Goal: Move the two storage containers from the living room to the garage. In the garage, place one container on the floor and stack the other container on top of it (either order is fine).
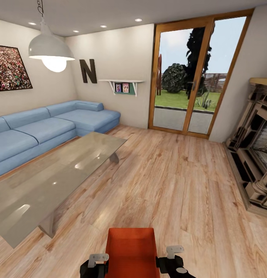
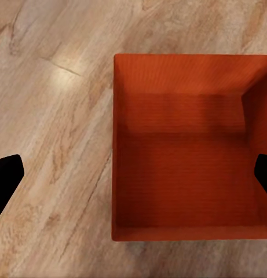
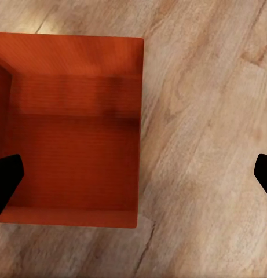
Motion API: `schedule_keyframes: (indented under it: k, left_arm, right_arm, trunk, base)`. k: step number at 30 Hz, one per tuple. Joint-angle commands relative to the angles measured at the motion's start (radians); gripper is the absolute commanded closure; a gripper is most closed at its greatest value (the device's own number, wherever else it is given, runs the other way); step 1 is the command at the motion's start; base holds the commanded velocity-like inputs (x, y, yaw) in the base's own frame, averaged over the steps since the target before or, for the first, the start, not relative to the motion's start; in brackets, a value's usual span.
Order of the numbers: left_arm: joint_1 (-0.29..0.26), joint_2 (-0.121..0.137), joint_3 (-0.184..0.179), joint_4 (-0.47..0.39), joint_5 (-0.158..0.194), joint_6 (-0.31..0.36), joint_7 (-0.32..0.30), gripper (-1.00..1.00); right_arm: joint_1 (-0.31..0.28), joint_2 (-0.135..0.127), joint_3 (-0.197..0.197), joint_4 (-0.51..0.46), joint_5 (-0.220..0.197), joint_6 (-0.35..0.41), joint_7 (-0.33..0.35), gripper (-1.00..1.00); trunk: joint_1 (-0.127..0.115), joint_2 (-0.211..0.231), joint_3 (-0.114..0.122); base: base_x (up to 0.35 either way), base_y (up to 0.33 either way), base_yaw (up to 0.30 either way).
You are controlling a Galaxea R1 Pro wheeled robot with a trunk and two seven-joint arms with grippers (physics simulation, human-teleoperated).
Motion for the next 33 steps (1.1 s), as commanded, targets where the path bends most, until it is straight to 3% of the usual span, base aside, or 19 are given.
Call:
schedule_keyframes:
  k: [1,33]
  left_arm:
    - [-0.001,0.000,0.008,0.001,-0.011,-0.004,0.004,-1.00]
    - [-0.001,0.000,0.010,0.001,-0.013,-0.013,0.005,-1.00]
  right_arm:
    - [-0.001,0.000,0.005,0.001,0.001,-0.002,-0.005,-1.00]
    - [-0.001,0.000,0.005,0.001,0.001,-0.002,-0.005,-1.00]
  trunk:
    - [0.000,-0.001,-0.001]
    - [0.000,-0.001,-0.001]
  base:
    - [0.000,0.000,0.000]
    - [0.000,0.000,0.000]
